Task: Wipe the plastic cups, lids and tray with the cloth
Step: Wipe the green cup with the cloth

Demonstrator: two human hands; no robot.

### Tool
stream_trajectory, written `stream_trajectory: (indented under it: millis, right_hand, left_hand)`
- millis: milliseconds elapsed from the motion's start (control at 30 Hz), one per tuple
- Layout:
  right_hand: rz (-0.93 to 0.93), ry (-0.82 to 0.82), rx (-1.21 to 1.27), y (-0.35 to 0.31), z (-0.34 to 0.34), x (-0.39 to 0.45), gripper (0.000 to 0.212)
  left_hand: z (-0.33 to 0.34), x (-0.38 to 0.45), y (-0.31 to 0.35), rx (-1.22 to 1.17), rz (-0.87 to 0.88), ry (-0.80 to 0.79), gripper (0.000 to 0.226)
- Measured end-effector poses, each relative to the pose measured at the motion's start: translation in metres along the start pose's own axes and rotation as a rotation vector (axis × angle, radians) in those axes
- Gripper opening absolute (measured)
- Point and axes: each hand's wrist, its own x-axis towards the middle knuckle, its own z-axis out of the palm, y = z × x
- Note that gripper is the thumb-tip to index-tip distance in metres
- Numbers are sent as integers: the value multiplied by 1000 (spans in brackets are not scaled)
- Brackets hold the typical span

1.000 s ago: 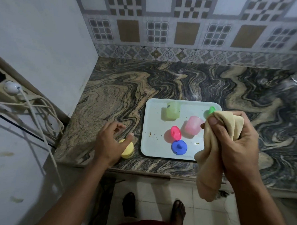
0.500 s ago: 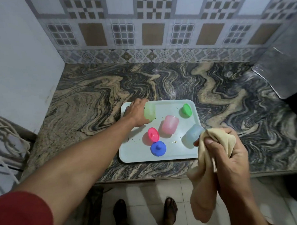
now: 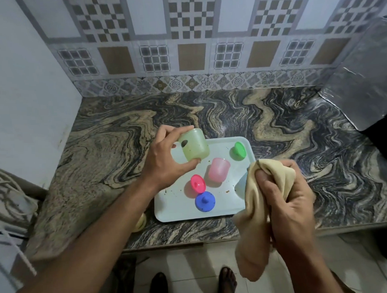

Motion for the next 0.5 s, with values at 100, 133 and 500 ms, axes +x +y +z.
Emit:
stream_trajectory:
  millis: [100,133,500]
  right_hand:
    - [-91,-22,-61,-14,12,3,14]
    - [-121,-24,-77,-20,17,3,13]
    - [-690,-71,-391,-71,63,-4,20]
  left_hand:
    - [-39,-20,45,-8,66,97,84]
    - [-51,-26,59,-13,73,123,87]
    - [-106,-61,126,13,150,246,77]
